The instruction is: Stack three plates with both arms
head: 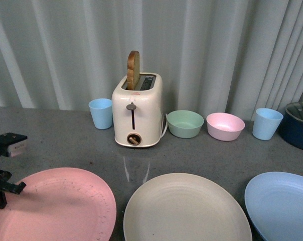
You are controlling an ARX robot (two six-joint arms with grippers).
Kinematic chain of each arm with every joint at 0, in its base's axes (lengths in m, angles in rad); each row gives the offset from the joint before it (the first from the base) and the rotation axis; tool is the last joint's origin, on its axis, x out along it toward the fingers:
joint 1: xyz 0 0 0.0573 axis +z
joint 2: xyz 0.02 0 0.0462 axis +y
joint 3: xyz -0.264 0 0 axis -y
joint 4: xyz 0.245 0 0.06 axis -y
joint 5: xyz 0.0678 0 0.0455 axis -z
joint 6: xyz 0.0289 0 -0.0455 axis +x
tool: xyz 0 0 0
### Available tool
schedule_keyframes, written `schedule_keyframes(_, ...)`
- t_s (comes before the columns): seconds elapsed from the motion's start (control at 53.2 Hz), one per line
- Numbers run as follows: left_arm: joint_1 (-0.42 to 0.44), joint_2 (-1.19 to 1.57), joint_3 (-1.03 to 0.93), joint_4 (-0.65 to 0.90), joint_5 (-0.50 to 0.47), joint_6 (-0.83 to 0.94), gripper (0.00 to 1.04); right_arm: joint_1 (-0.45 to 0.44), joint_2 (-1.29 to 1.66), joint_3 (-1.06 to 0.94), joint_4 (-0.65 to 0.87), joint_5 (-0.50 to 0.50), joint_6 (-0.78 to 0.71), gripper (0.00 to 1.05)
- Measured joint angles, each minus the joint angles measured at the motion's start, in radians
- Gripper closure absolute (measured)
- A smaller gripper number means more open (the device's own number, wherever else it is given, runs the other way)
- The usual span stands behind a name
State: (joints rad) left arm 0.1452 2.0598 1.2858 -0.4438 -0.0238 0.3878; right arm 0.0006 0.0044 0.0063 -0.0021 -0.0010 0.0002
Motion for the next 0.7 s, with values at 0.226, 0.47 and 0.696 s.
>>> schedule_keyframes(0.226,0.018,-0.053,0.079,-0.101,0.029,0.003,1.01,0.0,0.0,0.0,0.0,0.0,0.0,0.07)
schedule_keyframes(0.47,-0.023,-0.123,0.192,-0.271,0.114,-0.017,1.01,0.0,0.0,0.0,0.0,0.0,0.0,0.07)
schedule_keyframes(0.696,-0.074,-0.134,0.27,-0.366,0.206,-0.085,1.01,0.0,0.0,0.0,0.0,0.0,0.0,0.07)
